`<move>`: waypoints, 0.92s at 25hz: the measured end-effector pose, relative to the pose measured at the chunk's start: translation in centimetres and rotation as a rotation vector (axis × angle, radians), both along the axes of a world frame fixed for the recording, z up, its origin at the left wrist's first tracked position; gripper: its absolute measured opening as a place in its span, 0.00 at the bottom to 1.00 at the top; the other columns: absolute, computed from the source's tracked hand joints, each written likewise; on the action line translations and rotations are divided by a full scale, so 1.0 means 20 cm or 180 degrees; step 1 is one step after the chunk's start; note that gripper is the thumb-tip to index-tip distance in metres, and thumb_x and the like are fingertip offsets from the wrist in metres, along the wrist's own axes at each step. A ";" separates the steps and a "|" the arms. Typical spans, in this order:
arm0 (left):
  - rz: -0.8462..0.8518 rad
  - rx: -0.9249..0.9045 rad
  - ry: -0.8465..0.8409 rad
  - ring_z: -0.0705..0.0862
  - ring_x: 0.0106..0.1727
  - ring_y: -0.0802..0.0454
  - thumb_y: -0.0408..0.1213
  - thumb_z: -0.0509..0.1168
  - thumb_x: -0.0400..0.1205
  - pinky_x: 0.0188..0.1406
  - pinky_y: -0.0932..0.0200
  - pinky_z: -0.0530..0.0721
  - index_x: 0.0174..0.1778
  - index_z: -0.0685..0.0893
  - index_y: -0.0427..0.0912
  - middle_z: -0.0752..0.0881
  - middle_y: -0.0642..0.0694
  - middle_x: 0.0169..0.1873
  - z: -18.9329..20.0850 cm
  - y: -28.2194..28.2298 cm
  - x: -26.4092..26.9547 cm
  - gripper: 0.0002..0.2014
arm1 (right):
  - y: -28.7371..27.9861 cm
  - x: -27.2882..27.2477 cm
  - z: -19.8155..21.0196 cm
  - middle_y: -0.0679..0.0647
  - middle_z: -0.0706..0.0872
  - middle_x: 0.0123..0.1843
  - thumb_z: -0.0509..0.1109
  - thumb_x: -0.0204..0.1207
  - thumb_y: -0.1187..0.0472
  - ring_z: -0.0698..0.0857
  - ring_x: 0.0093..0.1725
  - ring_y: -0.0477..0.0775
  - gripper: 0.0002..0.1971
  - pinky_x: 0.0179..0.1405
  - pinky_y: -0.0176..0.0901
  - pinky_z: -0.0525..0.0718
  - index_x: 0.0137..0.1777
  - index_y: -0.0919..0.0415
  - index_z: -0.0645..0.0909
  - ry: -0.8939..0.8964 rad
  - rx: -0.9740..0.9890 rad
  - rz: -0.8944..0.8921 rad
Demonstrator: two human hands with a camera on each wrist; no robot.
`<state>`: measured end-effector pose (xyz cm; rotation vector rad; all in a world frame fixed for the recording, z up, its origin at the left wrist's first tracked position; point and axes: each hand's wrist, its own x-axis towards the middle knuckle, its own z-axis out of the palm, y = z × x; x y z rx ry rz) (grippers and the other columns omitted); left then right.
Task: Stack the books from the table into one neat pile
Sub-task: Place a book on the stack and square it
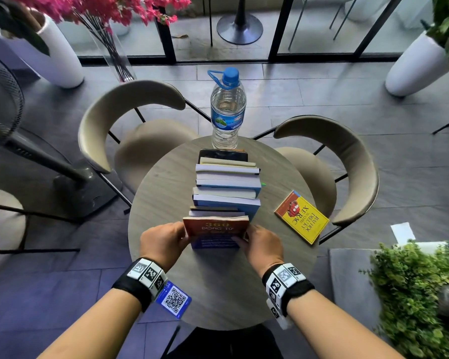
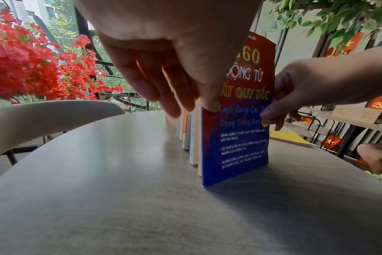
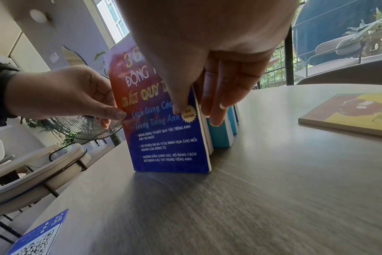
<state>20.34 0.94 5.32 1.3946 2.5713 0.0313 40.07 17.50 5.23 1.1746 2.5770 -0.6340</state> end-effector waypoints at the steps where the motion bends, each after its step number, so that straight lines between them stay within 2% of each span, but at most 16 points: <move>1: 0.0048 -0.0040 -0.0011 0.86 0.26 0.46 0.64 0.73 0.75 0.22 0.62 0.64 0.34 0.82 0.50 0.85 0.51 0.25 0.00 0.00 0.01 0.20 | 0.00 0.00 0.00 0.52 0.90 0.50 0.65 0.80 0.34 0.90 0.50 0.62 0.22 0.43 0.49 0.83 0.54 0.54 0.84 -0.0028 -0.0018 0.0019; 4: 0.0225 -0.0175 -0.0127 0.87 0.31 0.44 0.66 0.67 0.78 0.24 0.59 0.66 0.35 0.82 0.49 0.87 0.49 0.28 0.02 0.01 0.03 0.22 | 0.01 0.02 -0.01 0.51 0.90 0.50 0.65 0.79 0.32 0.89 0.50 0.61 0.24 0.42 0.48 0.81 0.52 0.53 0.83 -0.0011 -0.0073 -0.0015; 7: 0.0371 -0.0232 -0.0216 0.86 0.31 0.42 0.64 0.67 0.79 0.24 0.59 0.63 0.29 0.76 0.49 0.85 0.48 0.26 0.04 0.00 0.06 0.23 | 0.02 0.04 -0.03 0.50 0.90 0.49 0.65 0.77 0.30 0.89 0.50 0.60 0.24 0.42 0.48 0.82 0.52 0.52 0.83 0.0009 -0.0126 -0.0041; 9: 0.0446 -0.0312 -0.0217 0.85 0.31 0.43 0.62 0.66 0.80 0.24 0.59 0.62 0.29 0.74 0.49 0.82 0.48 0.25 0.04 0.00 0.08 0.23 | 0.03 0.06 -0.04 0.49 0.90 0.49 0.66 0.77 0.30 0.89 0.50 0.59 0.24 0.43 0.48 0.83 0.53 0.51 0.83 0.0017 -0.0194 -0.0083; 14: 0.0673 -0.0353 -0.0377 0.85 0.34 0.42 0.58 0.68 0.80 0.25 0.58 0.67 0.33 0.81 0.47 0.86 0.48 0.28 0.02 -0.03 0.12 0.19 | 0.03 0.08 -0.08 0.48 0.91 0.49 0.67 0.77 0.31 0.89 0.50 0.58 0.23 0.44 0.48 0.87 0.55 0.49 0.84 0.0098 -0.0363 -0.0158; 16: 0.0869 -0.0263 -0.0510 0.88 0.37 0.45 0.59 0.69 0.79 0.27 0.58 0.75 0.36 0.84 0.49 0.89 0.51 0.31 -0.01 -0.04 0.14 0.16 | 0.02 0.08 -0.09 0.50 0.91 0.49 0.68 0.78 0.33 0.89 0.50 0.60 0.21 0.43 0.48 0.86 0.55 0.49 0.85 0.0106 -0.0399 -0.0166; 18: 0.1205 -0.0130 -0.0647 0.90 0.42 0.49 0.59 0.69 0.78 0.33 0.58 0.83 0.40 0.86 0.54 0.91 0.57 0.36 -0.04 -0.04 0.13 0.13 | 0.02 0.07 -0.11 0.52 0.92 0.50 0.69 0.79 0.37 0.90 0.51 0.62 0.18 0.44 0.48 0.87 0.55 0.50 0.85 0.0142 -0.0480 -0.0206; 20: 0.1383 -0.0030 -0.0715 0.90 0.43 0.51 0.59 0.70 0.79 0.36 0.58 0.85 0.43 0.87 0.56 0.91 0.59 0.38 -0.05 -0.03 0.12 0.11 | 0.02 0.06 -0.13 0.54 0.93 0.49 0.68 0.80 0.39 0.90 0.51 0.64 0.17 0.44 0.50 0.88 0.56 0.51 0.84 0.0206 -0.0524 -0.0240; 23: 0.1149 0.0186 -0.0622 0.91 0.41 0.44 0.56 0.72 0.79 0.32 0.54 0.84 0.45 0.89 0.55 0.92 0.54 0.37 -0.07 -0.04 0.11 0.10 | 0.02 0.07 -0.15 0.57 0.93 0.47 0.68 0.81 0.41 0.90 0.49 0.67 0.16 0.41 0.51 0.87 0.54 0.54 0.84 0.0467 -0.0536 -0.0247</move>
